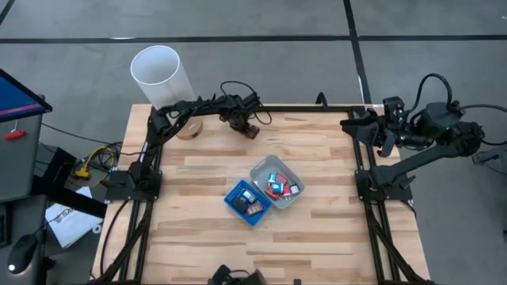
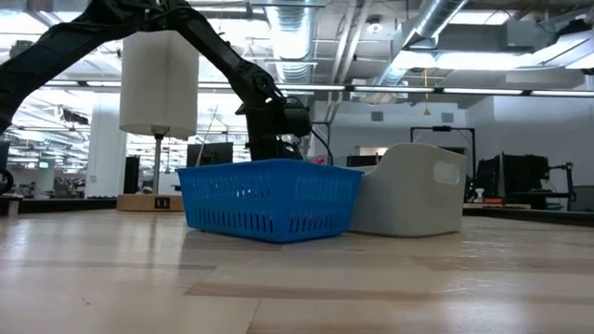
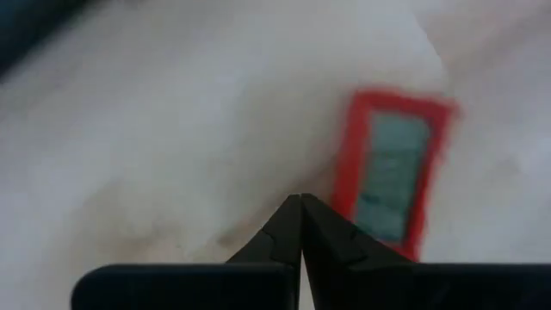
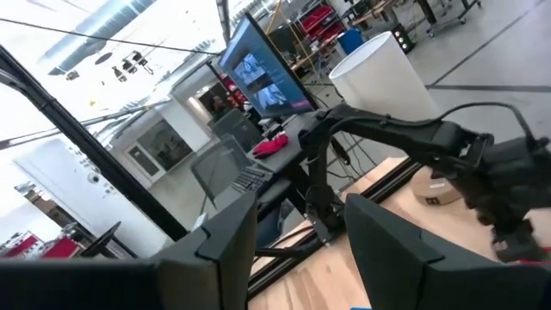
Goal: Pick & Place Office items
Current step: Put the red digital timer into the blue bin
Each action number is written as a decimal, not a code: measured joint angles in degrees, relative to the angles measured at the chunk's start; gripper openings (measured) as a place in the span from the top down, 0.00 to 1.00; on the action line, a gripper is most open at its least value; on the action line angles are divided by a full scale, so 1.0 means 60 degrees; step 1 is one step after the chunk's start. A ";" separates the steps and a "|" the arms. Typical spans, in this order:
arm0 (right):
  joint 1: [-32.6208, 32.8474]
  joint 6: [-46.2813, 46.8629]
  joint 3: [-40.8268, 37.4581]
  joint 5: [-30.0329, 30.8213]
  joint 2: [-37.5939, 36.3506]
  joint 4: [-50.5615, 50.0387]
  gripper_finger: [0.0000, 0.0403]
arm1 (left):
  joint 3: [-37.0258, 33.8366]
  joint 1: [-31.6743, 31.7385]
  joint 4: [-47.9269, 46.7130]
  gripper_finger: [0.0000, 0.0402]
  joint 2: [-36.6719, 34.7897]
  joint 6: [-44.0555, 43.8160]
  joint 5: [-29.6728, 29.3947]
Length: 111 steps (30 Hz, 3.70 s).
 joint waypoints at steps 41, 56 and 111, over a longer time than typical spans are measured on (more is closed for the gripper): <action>0.1734 -0.0371 0.0000 0.1825 -0.0004 0.0250 0.58 | 0.3232 -0.0466 -0.1771 1.00 0.1493 0.0577 0.0651; 0.2014 -0.0601 -0.0004 0.1719 0.0248 0.0303 0.58 | 0.3207 -0.1140 -0.4335 1.00 0.1589 0.1806 0.0397; 0.5452 -0.2417 -0.0004 0.5065 0.1377 0.3025 0.58 | 0.2132 -0.3382 -0.4449 0.97 -0.0076 0.0625 -0.1511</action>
